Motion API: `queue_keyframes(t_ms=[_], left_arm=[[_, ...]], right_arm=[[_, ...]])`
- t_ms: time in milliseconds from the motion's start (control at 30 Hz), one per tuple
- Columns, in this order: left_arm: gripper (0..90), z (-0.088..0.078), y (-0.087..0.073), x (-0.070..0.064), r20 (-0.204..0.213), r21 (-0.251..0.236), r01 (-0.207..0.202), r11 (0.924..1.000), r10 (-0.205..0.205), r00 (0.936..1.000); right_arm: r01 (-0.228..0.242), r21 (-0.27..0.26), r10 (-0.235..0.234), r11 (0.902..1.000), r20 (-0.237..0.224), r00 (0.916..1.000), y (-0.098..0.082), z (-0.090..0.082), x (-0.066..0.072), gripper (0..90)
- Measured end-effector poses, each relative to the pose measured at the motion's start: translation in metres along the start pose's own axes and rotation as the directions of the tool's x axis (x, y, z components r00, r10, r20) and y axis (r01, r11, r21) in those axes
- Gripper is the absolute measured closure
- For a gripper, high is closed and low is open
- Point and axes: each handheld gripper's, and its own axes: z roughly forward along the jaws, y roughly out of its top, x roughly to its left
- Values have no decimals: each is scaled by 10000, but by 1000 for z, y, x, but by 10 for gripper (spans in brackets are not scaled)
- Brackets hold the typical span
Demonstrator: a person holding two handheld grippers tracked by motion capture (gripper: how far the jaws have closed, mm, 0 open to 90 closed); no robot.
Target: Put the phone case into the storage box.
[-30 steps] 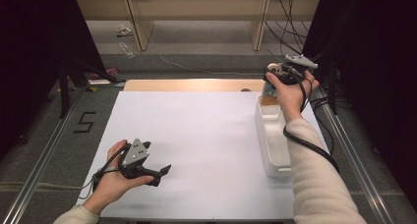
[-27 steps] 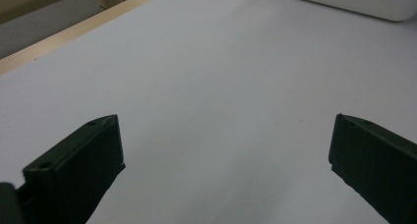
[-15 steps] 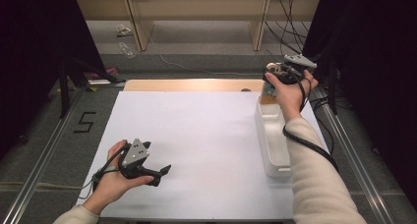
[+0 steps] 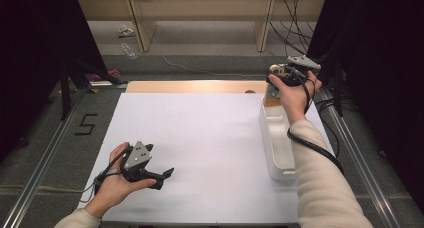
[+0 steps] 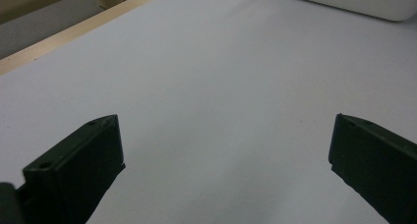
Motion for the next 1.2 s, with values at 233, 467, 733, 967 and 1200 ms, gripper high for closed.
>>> queue_keyframes(t_ms=[233,467,733,967,1200], left_arm=[[0,0,0,0,0,0,1,10000,-1,10000],[0,0,0,0,1,2,0,10000,0,10000],[0,0,0,0,7,0,-5,10000,5,10000],[0,0,0,0,6,5,-4,10000,4,10000],[0,0,0,0,9,4,-7,10000,6,10000]], right_arm=[[105,9,-105,9999,-53,9999,-1,2,0,125],[100,30,-100,9999,-108,9999,-2,3,0,124],[146,76,-145,9999,-142,9998,-4,4,0,124],[132,84,-131,9999,-166,9998,-6,6,-1,124],[132,129,-130,9998,-134,9998,-7,6,-2,124]])
